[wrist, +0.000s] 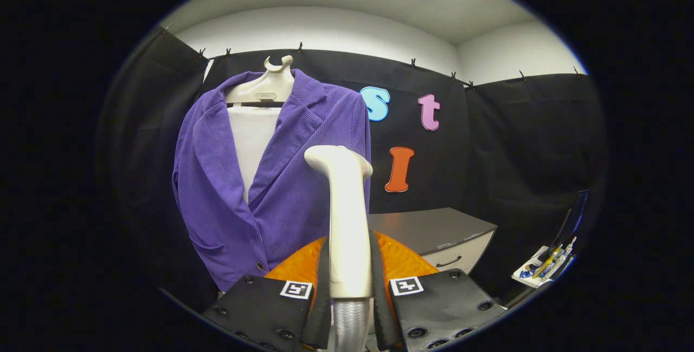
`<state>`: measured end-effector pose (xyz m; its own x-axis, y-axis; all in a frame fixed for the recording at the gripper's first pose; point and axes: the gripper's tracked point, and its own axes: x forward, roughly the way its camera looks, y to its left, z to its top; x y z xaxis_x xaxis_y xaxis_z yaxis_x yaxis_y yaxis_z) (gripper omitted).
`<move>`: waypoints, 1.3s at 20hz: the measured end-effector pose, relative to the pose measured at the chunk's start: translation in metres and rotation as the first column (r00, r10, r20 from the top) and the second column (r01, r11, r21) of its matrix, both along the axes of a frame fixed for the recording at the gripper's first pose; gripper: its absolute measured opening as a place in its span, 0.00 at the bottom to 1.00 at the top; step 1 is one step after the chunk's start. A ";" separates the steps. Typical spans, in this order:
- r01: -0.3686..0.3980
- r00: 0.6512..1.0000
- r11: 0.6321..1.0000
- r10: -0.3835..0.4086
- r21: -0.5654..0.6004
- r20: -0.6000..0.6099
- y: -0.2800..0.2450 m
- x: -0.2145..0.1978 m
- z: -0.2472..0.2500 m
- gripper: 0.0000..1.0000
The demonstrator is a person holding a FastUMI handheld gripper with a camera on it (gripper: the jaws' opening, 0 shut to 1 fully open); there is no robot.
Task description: Iron the clothes twice with a garment steamer, once on the left side and once on the right side.
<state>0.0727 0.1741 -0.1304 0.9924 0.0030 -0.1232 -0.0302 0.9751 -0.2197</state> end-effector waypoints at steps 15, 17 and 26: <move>-0.013 0.992 0.998 0.005 -0.058 -0.128 -0.005 -0.031 -0.090 0.39; -0.020 0.989 0.998 0.010 -0.060 -0.151 -0.004 -0.036 -0.100 0.39; -0.035 0.969 0.996 0.014 -0.084 -0.246 -0.007 -0.058 -0.154 0.39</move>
<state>0.0148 0.1675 -0.2842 0.9316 0.0054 -0.3634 -0.1173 0.9508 -0.2866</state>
